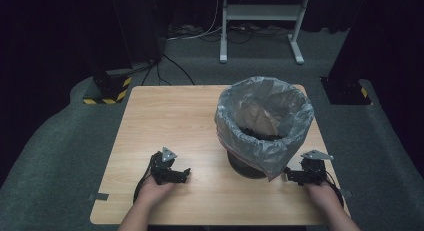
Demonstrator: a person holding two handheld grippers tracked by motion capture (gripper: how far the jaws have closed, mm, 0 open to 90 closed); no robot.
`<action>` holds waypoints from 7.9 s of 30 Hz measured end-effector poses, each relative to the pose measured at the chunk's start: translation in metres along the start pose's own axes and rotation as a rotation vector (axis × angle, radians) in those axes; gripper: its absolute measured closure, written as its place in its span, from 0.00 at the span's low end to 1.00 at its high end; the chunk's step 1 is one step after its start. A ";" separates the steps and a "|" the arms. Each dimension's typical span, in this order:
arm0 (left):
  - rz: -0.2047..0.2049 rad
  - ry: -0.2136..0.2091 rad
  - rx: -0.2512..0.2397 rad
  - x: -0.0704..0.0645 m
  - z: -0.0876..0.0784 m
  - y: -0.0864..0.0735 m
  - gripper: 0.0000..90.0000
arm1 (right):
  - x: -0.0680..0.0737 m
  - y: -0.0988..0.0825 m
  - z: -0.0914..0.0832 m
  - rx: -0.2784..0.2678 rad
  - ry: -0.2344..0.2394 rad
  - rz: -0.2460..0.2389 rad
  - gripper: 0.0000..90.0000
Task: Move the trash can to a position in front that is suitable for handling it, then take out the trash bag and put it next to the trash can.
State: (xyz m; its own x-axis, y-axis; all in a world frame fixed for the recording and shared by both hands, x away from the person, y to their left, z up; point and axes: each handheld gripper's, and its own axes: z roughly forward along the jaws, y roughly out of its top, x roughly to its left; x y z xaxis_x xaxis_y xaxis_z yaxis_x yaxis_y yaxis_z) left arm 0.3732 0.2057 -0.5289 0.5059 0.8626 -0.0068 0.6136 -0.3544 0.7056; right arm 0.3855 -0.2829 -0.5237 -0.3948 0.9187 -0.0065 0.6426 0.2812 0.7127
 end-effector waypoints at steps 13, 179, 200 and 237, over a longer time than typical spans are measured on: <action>0.004 -0.001 -0.002 0.000 0.000 0.000 0.01 | -0.001 0.000 -0.001 0.003 0.005 0.001 0.13; -0.162 -0.012 -0.731 -0.094 -0.122 0.177 0.99 | 0.077 0.144 -0.157 -0.687 -0.174 -0.001 1.00; -0.127 -0.076 -0.910 -0.101 -0.181 0.191 0.99 | 0.101 0.166 -0.229 -0.955 -0.178 -0.031 1.00; -0.080 -0.208 -0.801 -0.094 -0.169 0.154 0.97 | 0.262 0.153 -0.167 -0.878 -0.057 -0.298 1.00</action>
State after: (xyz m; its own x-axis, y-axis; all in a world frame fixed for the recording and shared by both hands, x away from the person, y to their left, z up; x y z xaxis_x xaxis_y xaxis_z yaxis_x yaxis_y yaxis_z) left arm 0.3180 0.1310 -0.2999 0.6293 0.7619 -0.1533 0.0745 0.1373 0.9877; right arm 0.2706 -0.0454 -0.2987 -0.4158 0.8611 -0.2925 -0.2166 0.2186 0.9515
